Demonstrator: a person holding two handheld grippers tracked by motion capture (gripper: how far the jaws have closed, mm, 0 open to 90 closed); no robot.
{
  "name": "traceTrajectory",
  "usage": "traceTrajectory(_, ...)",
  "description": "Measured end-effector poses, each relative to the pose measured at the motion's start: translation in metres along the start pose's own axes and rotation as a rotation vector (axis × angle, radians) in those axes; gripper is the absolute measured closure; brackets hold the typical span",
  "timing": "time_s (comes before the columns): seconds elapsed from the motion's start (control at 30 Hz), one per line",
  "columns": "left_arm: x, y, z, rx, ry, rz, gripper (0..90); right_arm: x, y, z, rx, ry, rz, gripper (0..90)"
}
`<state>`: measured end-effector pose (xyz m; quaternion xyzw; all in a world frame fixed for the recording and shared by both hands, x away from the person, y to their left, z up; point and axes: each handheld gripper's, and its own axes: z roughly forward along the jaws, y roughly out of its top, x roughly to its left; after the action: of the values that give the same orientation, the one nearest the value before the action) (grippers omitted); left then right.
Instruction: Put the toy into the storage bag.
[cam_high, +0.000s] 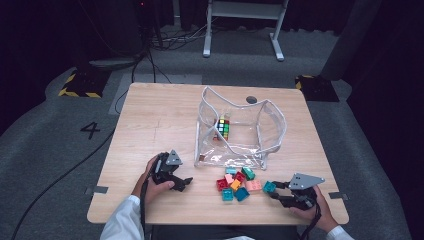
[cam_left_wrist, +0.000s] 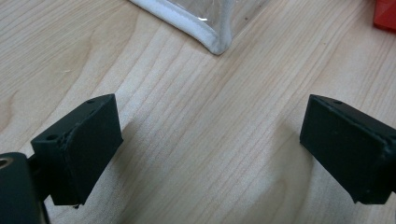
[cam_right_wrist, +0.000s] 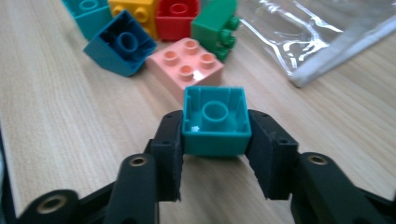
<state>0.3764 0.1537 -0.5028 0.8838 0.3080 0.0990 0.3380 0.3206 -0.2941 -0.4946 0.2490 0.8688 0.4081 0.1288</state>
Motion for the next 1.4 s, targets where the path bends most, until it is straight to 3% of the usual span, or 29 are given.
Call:
traceTrajectory(0.07,0.000,0.000,0.000,0.000,0.000,0.000,5.5,-0.007,-0.001,-0.004,-0.001,-0.003,0.028,58.9)
traceTrajectory(0.37,0.000,0.000,0.000,-0.001,0.000,-0.001,5.6,-0.009,0.001,-0.006,-0.006,-0.024,0.000,59.4)
traceTrajectory(0.73,0.000,0.000,0.000,0.000,0.000,0.000,5.5,-0.018,0.006,-0.020,-0.051,-0.071,0.015,59.5)
traceTrajectory(1.03,0.000,0.000,0.000,0.000,0.001,0.000,5.6,-0.037,0.017,-0.050,-0.124,-0.126,0.030,59.5)
traceTrajectory(1.23,0.000,0.000,0.000,0.000,0.000,0.000,5.6,-0.053,0.033,-0.073,-0.180,-0.178,0.031,59.5)
traceTrajectory(1.4,0.000,0.000,0.000,-0.001,0.001,0.000,5.6,-0.063,0.046,-0.084,-0.195,-0.202,0.016,59.5)
